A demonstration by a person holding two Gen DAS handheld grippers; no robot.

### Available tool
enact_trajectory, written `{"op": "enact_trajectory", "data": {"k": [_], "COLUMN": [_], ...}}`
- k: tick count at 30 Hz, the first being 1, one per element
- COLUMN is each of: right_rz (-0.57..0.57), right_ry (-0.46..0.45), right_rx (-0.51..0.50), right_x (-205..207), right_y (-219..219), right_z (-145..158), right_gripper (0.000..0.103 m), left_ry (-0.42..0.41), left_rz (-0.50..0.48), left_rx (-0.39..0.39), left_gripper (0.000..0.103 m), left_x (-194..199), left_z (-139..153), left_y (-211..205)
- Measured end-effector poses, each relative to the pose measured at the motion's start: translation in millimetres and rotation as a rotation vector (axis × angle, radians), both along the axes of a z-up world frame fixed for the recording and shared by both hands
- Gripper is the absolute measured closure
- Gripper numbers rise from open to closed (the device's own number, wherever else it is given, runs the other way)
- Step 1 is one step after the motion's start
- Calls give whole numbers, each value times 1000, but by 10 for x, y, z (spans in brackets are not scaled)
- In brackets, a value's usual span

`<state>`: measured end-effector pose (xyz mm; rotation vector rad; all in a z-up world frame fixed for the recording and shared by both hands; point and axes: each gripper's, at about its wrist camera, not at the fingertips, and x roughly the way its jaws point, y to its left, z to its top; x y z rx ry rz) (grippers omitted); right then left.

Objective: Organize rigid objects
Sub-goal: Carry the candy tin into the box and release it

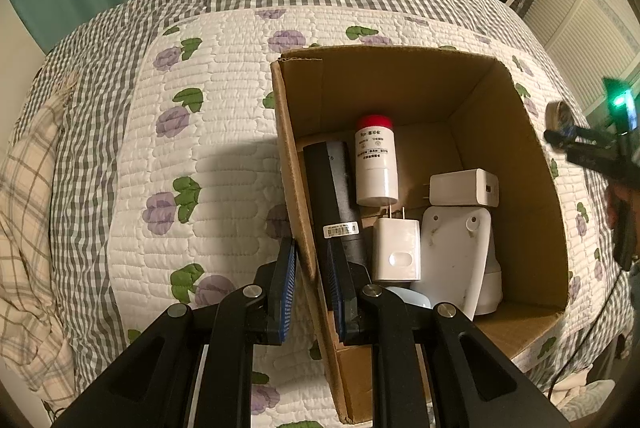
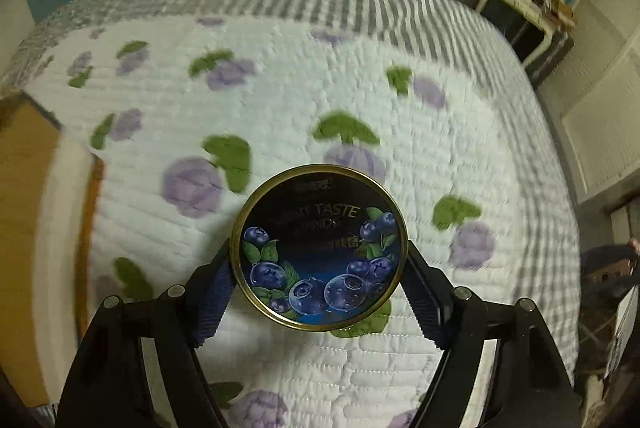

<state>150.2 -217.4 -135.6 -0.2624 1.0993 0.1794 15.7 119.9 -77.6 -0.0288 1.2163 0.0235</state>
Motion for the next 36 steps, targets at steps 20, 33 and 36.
{"op": "enact_trajectory", "data": {"k": [20, 33, 36], "right_rz": [440, 573, 588], "right_ry": [-170, -81, -88], "right_rx": [171, 30, -21], "right_x": [-637, -817, -811], "right_y": [1699, 2266, 2330], "right_z": [1335, 601, 475], "right_gripper": [26, 26, 26], "left_ry": [-4, -9, -9], "left_rz": [3, 1, 0], "left_rx": [-7, -24, -23], "left_gripper": [88, 88, 88], "left_x": [-3, -17, -14], "left_z": [14, 15, 18], "left_y": [-13, 5, 13]}}
